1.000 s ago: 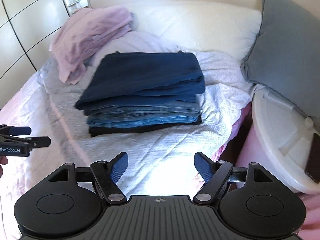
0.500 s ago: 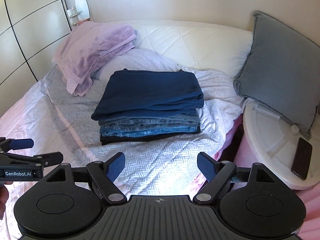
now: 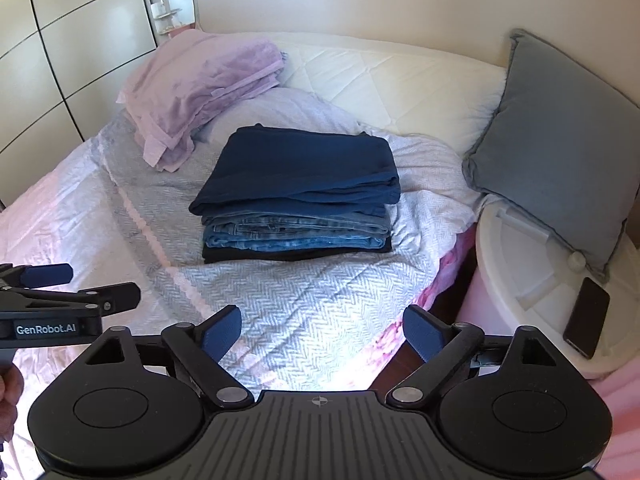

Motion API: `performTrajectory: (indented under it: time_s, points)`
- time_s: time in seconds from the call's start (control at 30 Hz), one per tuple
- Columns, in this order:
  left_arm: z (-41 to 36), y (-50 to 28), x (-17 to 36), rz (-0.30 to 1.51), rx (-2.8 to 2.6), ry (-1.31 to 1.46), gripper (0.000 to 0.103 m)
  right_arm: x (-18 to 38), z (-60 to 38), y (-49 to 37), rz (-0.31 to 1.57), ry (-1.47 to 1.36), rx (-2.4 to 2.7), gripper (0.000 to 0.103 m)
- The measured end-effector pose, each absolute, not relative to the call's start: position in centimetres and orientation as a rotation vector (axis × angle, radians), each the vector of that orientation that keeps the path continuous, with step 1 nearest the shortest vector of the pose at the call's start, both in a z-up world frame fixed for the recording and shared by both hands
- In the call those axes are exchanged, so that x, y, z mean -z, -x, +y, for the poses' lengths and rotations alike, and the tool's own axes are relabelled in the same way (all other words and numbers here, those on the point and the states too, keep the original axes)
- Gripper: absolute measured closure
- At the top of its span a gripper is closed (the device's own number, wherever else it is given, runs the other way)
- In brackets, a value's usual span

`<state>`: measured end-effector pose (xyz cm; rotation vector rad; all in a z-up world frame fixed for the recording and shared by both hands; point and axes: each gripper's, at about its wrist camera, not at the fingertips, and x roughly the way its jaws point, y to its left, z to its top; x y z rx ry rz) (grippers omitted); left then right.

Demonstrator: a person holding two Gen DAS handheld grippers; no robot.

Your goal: Fold clothes

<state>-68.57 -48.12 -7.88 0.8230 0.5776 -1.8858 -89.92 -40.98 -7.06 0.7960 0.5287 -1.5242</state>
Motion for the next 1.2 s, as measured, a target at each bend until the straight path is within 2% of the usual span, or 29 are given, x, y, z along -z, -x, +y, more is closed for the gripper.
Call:
performTrajectory:
  time_s: [0.47, 0.73, 1.2]
  points:
    - [-48.3, 69.2, 7.5, 0.559, 1.848, -0.812, 0.005, 6.5, -41.4, 89.8, 0.510, -0.770, 1.506, 0.011]
    - [-49.0, 68.5, 7.6, 0.615, 1.825, -0.767, 0.005, 6.3, -42.2, 89.3, 0.519, -0.760, 1.493, 0.011]
    - [-48.5, 68.6, 7.7, 0.576, 1.848, -0.758, 0.005, 6.4, -42.1, 89.1, 0.526, -0.768, 1.499, 0.011]
